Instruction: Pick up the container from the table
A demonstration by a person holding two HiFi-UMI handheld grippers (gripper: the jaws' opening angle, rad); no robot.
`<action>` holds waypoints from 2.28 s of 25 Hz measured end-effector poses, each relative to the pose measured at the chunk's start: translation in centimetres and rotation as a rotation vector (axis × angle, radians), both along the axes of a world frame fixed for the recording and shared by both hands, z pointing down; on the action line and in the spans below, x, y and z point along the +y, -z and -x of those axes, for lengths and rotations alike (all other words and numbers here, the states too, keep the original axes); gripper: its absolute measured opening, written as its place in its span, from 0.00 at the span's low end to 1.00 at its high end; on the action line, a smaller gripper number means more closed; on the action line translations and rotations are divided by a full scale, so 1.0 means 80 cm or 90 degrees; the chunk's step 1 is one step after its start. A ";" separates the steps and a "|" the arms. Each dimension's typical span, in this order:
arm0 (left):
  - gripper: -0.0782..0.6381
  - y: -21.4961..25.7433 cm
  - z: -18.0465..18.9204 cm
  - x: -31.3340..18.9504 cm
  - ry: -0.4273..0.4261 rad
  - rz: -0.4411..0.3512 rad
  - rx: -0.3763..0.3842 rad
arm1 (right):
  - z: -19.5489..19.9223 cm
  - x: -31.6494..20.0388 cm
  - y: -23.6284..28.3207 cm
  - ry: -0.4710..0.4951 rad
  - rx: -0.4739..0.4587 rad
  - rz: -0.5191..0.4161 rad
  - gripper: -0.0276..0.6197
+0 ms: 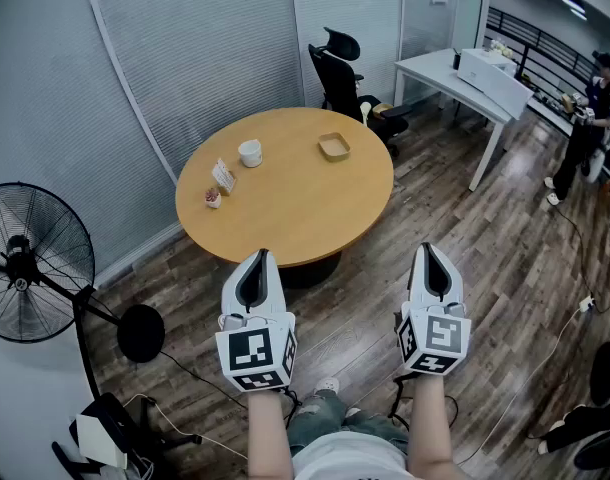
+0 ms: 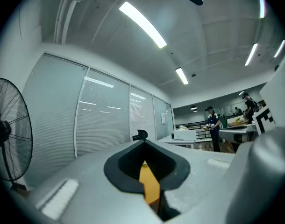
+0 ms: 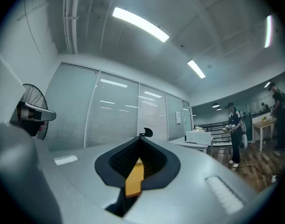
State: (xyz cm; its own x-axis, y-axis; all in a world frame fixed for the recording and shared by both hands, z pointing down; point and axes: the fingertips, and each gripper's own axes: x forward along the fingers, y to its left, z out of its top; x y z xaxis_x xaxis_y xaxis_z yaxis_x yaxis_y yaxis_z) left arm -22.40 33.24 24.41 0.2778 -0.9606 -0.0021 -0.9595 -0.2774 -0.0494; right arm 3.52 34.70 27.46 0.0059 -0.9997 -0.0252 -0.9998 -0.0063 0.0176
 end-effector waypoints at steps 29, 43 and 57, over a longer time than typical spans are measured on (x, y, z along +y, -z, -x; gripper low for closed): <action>0.72 0.004 0.041 -0.101 -0.010 -0.043 0.069 | 0.027 -0.079 -0.020 -0.051 -0.016 0.007 0.09; 0.72 -0.024 0.031 -0.153 -0.022 -0.016 0.072 | 0.026 -0.118 -0.039 -0.058 -0.005 0.030 0.09; 0.72 -0.042 -0.045 -0.276 0.023 -0.007 0.060 | -0.052 -0.262 -0.045 -0.017 -0.006 0.021 0.09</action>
State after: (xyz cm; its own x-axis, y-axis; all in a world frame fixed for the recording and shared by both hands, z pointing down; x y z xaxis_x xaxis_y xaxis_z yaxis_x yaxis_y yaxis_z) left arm -18.82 11.13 27.80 0.2416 -0.9697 -0.0372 -0.9693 -0.2430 0.0383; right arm 7.72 13.77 31.08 0.0326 -0.9994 0.0086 -0.9994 -0.0325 0.0081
